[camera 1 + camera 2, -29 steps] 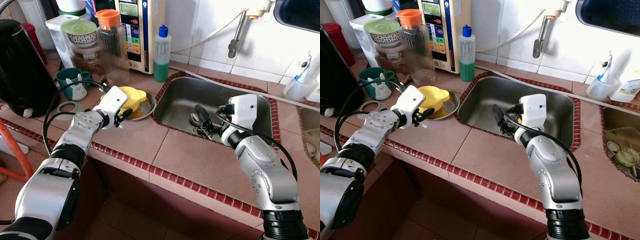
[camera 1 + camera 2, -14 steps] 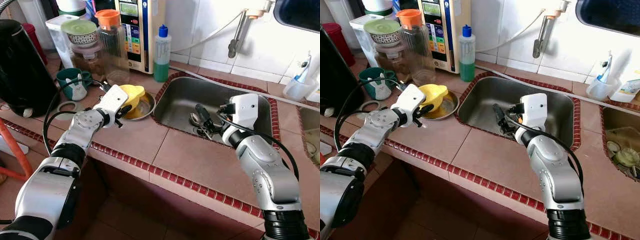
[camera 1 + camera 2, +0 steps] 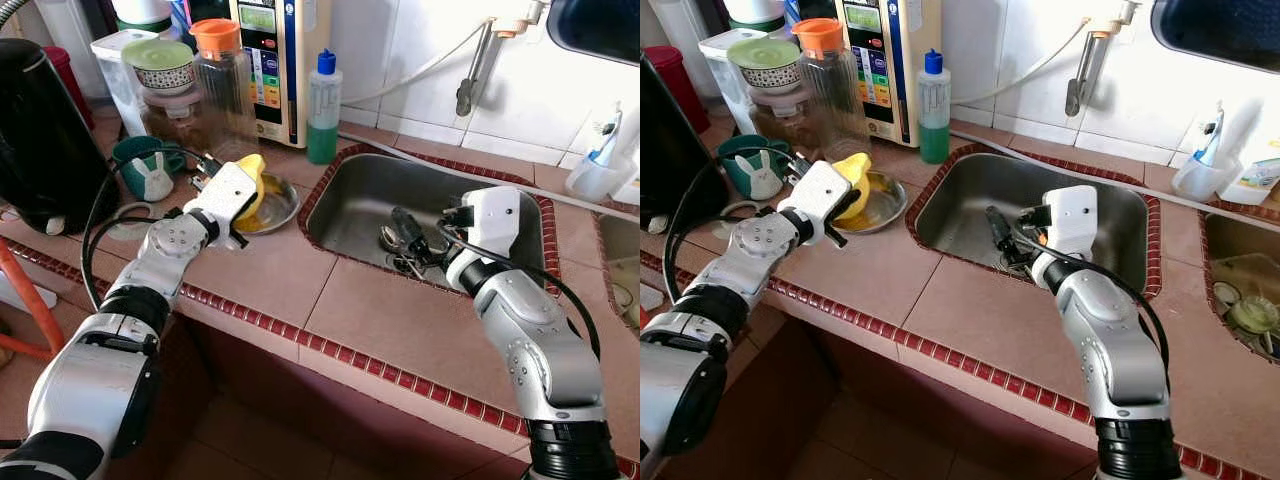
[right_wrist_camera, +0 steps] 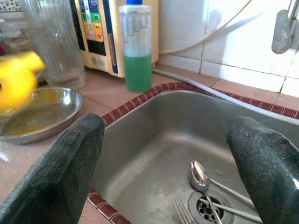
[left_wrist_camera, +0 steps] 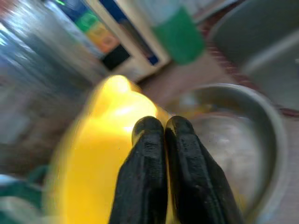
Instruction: Kitchen organization
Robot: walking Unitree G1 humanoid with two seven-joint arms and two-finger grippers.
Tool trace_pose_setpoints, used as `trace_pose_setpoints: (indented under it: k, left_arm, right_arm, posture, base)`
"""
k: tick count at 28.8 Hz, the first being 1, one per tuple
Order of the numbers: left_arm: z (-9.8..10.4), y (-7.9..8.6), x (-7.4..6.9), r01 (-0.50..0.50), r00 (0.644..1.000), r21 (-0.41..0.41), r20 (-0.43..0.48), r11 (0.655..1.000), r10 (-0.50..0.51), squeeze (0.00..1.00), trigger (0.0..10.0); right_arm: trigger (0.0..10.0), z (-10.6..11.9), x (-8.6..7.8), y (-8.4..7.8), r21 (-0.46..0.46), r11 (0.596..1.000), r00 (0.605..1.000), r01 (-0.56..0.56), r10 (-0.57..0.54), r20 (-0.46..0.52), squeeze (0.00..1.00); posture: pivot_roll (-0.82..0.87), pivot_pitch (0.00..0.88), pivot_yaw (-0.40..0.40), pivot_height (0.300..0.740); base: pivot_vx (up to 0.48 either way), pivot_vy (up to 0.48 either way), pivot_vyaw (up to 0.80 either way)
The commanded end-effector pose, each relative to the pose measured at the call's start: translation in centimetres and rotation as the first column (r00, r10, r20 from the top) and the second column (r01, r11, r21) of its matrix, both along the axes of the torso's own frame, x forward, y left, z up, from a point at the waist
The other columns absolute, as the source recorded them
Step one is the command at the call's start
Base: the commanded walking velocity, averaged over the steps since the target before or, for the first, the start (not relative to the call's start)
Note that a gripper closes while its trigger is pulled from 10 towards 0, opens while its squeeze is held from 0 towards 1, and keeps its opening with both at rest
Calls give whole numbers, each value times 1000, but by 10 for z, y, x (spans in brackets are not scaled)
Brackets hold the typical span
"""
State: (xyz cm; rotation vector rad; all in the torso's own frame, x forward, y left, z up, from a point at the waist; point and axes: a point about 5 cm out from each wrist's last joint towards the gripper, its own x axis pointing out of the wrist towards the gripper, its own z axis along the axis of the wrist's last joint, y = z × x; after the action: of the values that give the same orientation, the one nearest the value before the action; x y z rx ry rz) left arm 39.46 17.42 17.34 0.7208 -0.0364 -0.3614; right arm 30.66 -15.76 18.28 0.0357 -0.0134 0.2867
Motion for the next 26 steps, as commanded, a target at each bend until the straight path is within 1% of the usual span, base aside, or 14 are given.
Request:
trace_pose_setpoints:
  k: [1, 5, 7, 9, 10, 12, 13, 14, 16, 17, 19, 22, 23, 26]
  left_arm:
    - [17, -4, 3, 14, 996, 34, 89, 999, -17, 0, 0]
    - [20, -5, 3, 8, 991, 55, 135, 998, -16, 0, 0]
    - [20, -5, 3, 6, 990, 60, 140, 998, -15, 0, 0]
    - [21, -7, 2, 10, 985, 89, 173, 996, -26, 0, 0]
    - [25, -10, 2, 17, 974, 113, 223, 993, -42, 0, 0]
    - [26, -11, 2, 17, 971, 117, 234, 993, -44, 0, 0]
    - [29, -15, 1, 30, 959, 148, 276, 989, -70, 0, 0]
    - [33, -24, -1, 62, 938, 174, 325, 983, -117, 0, 0]
    - [35, -39, -6, 121, 904, 197, 382, 973, -189, 0, 0]
    - [34, -44, -8, 141, 896, 195, 391, 971, -209, 0, 0]
    - [25, -56, -12, 202, 897, 181, 359, 962, -257, 0, 0]
    - [21, -60, -14, 214, 895, 173, 359, 961, -264, 0, 0]
    - [19, -61, -15, 215, 898, 153, 357, 965, -257, 0, 0]
    - [17, -59, -14, 203, 907, 134, 348, 970, -238, 0, 0]
  right_arm:
    - [10000, 7, 1, 0, 20, 1000, 1000, 10, -10, 29, 0]
    - [10000, 6, 2, 0, 31, 999, 999, 28, -29, 21, 0]
    - [10000, 7, 1, 0, 45, 999, 999, 28, -30, 27, 0]
    - [10000, 8, 2, -1, 44, 998, 999, 37, -38, 30, 0]
    - [10000, 8, 3, -4, 43, 997, 997, 67, -69, 40, 0]
    - [10000, 8, 3, -4, 44, 996, 996, 75, -77, 43, 0]
    - [10000, 8, 4, -5, 80, 993, 996, 83, -86, 37, 0]
    - [10000, 9, 5, -8, 124, 987, 994, 100, -104, 27, 0]
    - [10000, 10, 7, -13, 179, 976, 992, 124, -127, 7, 0]
    - [10000, 10, 8, -14, 189, 973, 991, 131, -134, 0, 0]
    - [10000, 11, 8, -15, 182, 975, 991, 131, -132, -2, 0]
    - [10000, 10, 8, -16, 173, 975, 990, 139, -141, 1, 0]
    - [10000, 9, 7, -17, 188, 973, 990, 136, -137, -8, 0]
    - [10000, 7, 6, -17, 191, 971, 990, 141, -141, -16, 0]
  posture:
    - [-10, 0, 33, 740]
    - [-9, 0, 32, 740]
    - [-9, 0, 33, 740]
    - [-11, 0, 35, 740]
    - [-9, 0, 32, 740]
    - [-9, 0, 32, 740]
    - [-7, 0, 32, 740]
    - [-5, 0, 31, 740]
    - [-3, 0, 31, 740]
    - [-3, 0, 31, 740]
    - [-6, 0, 33, 740]
    - [-8, 0, 33, 740]
    - [-8, 0, 33, 740]
    - [-8, 0, 34, 740]
  base:
    - [0, 0, 0]
    - [0, 0, 0]
    - [0, 0, 0]
    - [0, 0, 0]
    - [0, 0, 0]
    - [0, 0, 0]
    - [0, 0, 0]
    - [0, 0, 0]
    - [0, 0, 0]
    - [0, 0, 0]
    - [0, 0, 0]
    - [0, 0, 0]
    - [0, 0, 0]
    - [0, 0, 0]
